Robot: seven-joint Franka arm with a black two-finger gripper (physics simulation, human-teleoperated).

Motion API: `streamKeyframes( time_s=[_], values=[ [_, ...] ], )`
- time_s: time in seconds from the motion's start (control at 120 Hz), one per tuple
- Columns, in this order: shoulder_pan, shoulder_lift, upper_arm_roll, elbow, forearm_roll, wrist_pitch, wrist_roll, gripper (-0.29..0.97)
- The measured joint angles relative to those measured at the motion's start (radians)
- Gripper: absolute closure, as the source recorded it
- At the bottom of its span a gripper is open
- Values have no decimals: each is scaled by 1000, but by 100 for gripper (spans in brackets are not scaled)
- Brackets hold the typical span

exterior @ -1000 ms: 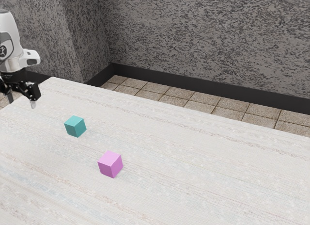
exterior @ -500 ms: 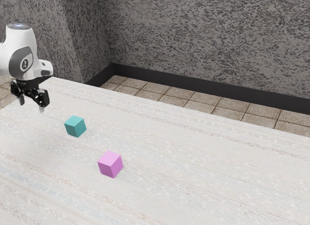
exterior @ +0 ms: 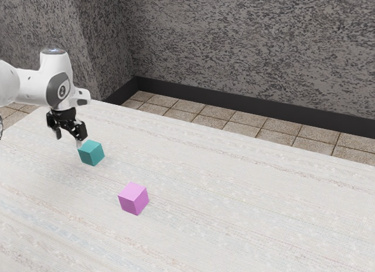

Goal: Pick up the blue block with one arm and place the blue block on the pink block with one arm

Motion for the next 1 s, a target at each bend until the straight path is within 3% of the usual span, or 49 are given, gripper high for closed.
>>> streamKeyframes(
  time_s=[0.467,0.8,1.0],
  values=[
    [78,160,-100,129,-37,-5,54,0],
    [87,219,-124,203,-40,-23,72,0],
    [123,256,-151,233,-47,-33,79,12]
  ],
)
